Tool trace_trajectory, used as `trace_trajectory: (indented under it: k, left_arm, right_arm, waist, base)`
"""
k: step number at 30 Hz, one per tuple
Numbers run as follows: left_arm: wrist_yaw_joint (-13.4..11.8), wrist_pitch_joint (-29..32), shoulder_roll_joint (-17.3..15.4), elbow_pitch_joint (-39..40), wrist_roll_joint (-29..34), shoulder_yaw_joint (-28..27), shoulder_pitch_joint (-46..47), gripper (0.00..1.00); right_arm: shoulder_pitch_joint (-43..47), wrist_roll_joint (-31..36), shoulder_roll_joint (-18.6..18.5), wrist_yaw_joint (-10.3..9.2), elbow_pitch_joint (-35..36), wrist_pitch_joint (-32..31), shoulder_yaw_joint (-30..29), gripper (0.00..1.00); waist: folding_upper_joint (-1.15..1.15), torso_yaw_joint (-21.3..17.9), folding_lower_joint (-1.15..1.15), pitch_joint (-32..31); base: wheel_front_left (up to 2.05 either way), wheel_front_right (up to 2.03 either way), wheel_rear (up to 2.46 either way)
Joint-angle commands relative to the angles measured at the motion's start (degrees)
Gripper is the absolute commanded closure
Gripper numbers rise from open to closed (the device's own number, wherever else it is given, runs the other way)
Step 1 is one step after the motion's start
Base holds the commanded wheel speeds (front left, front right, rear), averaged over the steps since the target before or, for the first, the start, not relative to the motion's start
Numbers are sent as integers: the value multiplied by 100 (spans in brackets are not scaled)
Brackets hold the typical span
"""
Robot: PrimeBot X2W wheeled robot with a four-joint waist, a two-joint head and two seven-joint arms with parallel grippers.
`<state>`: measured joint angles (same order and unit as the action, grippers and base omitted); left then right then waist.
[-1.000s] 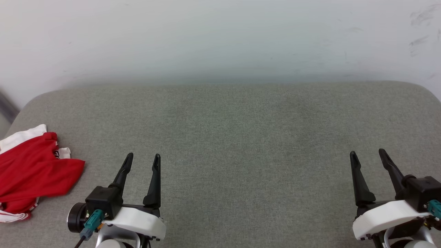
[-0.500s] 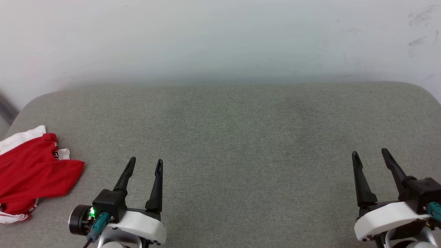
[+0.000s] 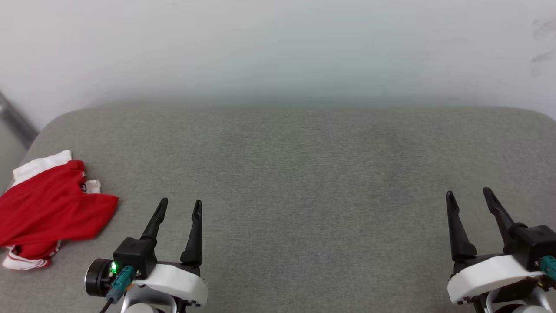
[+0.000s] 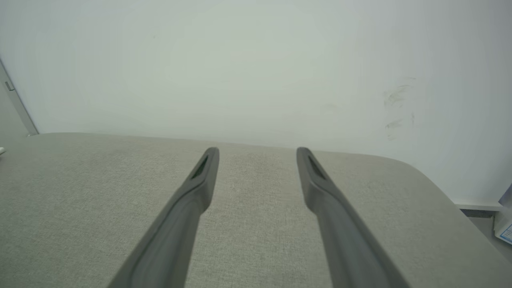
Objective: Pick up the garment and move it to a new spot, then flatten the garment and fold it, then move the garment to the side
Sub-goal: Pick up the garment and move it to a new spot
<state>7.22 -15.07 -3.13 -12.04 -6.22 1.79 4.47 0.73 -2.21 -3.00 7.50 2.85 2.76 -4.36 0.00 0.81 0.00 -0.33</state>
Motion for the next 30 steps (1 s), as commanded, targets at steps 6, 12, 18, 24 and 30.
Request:
trace_trajectory:
  k: [6,12,18,24,30]
  left_arm:
    - [-80,-15,1,-86,31,-100,91,0]
    - [-121,-15,-40,-168,40,-266,153,0]
    - [-145,-15,-64,-164,46,-384,206,0]
    - [-129,-15,-61,-104,-15,-492,174,0]
    - [-93,-15,-37,-99,-100,-572,124,0]
  right_arm:
    - [39,41,19,-2,95,-40,129,0]
    - [4,19,17,-3,147,-92,300,0]
    - [-75,-6,17,-3,182,-103,467,0]
    - [-107,-35,15,-3,203,-124,660,0]
    - [-180,-40,15,-3,243,-172,823,0]
  waist:
    - [0,467,0,15]
    - [0,1074,0,60]
    - [0,1753,0,120]
    - [0,2336,0,129]
    - [0,2754,0,156]
  base:
    - [0,0,0]
    - [0,0,0]
    - [0,0,0]
    - [0,0,0]
    - [0,0,0]
